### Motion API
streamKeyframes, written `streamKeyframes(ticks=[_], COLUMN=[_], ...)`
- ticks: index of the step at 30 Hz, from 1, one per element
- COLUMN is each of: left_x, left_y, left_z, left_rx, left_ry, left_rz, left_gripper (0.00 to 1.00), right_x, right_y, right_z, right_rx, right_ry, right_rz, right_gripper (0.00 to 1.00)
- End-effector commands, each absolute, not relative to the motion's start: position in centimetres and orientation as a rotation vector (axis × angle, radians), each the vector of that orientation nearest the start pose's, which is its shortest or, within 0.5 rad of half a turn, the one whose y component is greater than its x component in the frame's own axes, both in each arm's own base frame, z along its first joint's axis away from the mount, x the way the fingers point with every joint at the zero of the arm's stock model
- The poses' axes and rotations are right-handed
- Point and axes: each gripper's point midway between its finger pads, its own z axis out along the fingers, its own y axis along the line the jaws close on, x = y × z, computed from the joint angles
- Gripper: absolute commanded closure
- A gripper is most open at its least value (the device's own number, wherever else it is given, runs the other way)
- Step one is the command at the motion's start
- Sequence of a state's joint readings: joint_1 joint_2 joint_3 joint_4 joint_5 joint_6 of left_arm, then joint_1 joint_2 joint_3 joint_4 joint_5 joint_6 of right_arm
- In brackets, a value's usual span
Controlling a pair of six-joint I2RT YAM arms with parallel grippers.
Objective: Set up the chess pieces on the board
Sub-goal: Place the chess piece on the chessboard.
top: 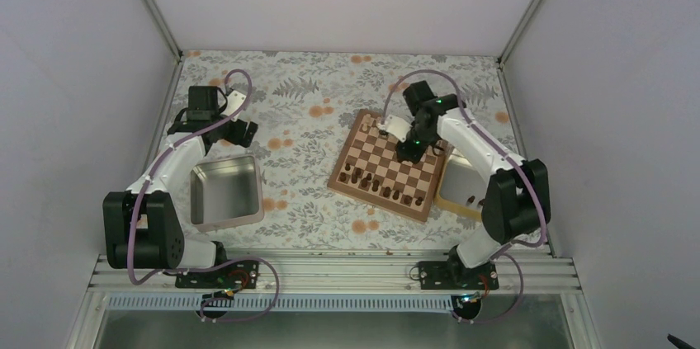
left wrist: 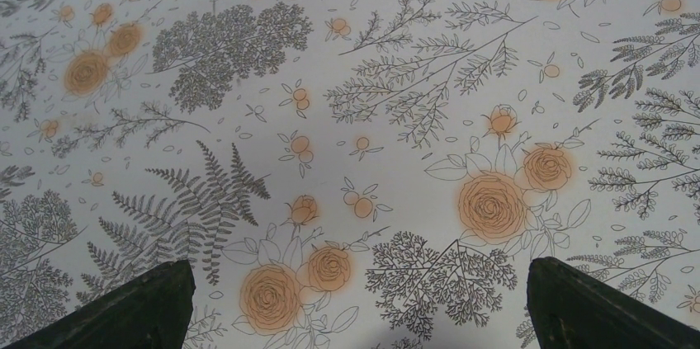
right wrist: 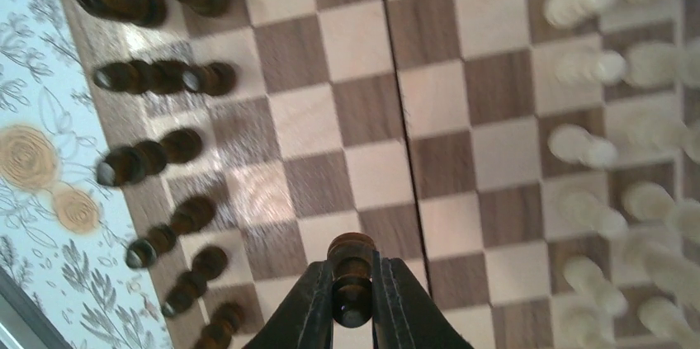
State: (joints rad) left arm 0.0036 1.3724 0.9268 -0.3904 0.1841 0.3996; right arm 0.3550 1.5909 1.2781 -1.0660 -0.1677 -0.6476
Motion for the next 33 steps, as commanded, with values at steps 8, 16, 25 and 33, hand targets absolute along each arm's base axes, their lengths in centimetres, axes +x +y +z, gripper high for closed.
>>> streamKeyframes(ticks=[8,16,25,33], left_x=[38.2,38.2,38.2,38.1], left_y=[-3.0,-2.9,-3.0,-3.0], left_z=[14.9,15.0,15.1,15.1], left_rx=[0.540,0.538,0.537,0.539], left_ry=[2.294,2.293,2.293,2.293], left_rz=[-0.026,-0.024,-0.026,-0.031], left_gripper=[0.00,0.00,0.00,0.00], right_x=[27.6,26.2,25.4,25.7], right_y=[19.8,20.8,21.2,20.8], right_z=[9.6,7.3,6.8,6.3], right_rx=[-1.550,-1.627,-1.662,-1.669], right_ry=[2.467,2.481,2.476,2.492], right_rz=[0.361,0.375,0.377,0.320], right_gripper=[0.88,0.88,0.88,0.87])
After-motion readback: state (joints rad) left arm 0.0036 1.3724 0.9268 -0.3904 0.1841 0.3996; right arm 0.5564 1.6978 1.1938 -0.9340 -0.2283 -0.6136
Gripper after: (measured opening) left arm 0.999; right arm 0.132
